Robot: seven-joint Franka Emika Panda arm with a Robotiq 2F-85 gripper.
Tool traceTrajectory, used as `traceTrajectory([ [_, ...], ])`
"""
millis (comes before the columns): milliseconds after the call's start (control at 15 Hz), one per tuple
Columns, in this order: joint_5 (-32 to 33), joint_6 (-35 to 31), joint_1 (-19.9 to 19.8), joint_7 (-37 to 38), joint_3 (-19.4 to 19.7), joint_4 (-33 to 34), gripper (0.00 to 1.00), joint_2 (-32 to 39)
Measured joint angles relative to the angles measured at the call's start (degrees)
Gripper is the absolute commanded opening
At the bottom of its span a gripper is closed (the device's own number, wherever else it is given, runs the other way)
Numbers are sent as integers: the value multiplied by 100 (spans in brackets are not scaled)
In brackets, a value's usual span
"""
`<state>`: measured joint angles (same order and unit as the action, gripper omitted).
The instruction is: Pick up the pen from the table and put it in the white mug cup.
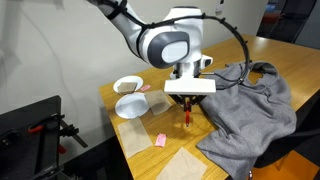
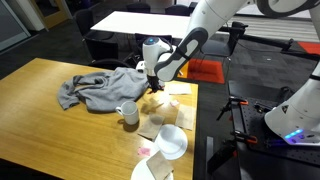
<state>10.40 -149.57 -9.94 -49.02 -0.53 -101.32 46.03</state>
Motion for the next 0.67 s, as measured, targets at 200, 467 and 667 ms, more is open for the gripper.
traceTrajectory([
  [200, -72, 569, -28, 148, -10, -3, 4, -510],
  [467, -262, 1138, -2, 680, -23, -15, 4, -1097],
  [667, -421, 1442, 14, 990, -77, -26, 4, -1444],
])
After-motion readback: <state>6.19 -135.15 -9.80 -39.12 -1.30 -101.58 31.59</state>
